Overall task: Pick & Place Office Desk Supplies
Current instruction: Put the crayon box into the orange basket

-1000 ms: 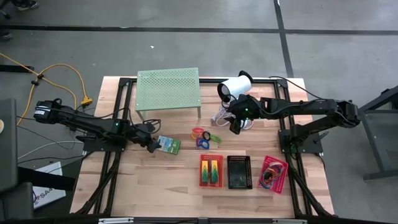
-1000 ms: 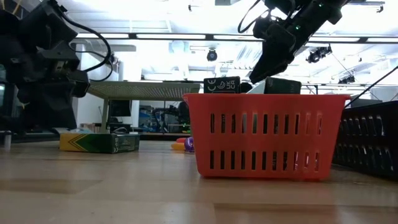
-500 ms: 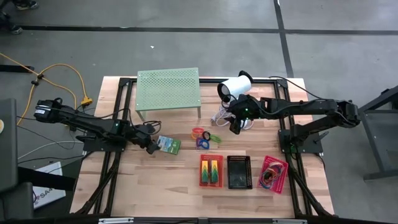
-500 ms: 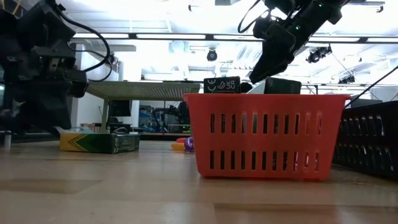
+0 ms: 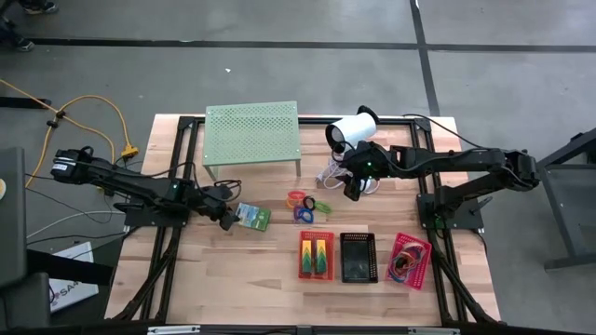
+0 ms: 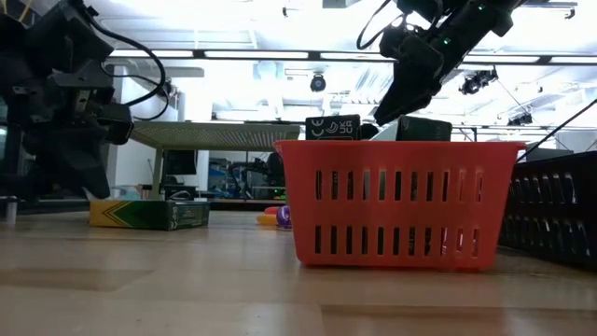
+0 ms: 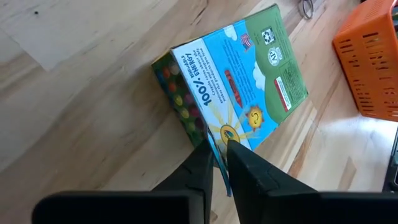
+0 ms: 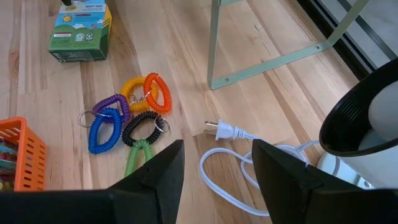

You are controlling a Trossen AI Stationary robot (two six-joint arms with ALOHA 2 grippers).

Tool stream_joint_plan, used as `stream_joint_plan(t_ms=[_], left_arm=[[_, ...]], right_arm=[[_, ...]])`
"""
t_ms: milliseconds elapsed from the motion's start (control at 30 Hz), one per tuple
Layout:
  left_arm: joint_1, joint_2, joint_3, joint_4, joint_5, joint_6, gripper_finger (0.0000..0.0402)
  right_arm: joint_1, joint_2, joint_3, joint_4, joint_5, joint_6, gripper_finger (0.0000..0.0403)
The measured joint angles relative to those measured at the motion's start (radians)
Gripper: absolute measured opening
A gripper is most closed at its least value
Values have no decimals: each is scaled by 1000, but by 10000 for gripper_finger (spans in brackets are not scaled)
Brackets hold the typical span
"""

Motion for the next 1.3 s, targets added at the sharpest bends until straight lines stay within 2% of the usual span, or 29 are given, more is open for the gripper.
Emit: stream_joint_plan(t_ms=[267,800,1300], left_arm=[[0,0,0,47,-9,0,5],[0,4,0,144,-11,64,1],[0,161,143,172,-12,143,1]], right_arm=[[0,0,0,0,0,0,176],[0,0,0,0,0,0,176],[0,0,0,0,0,0,176]])
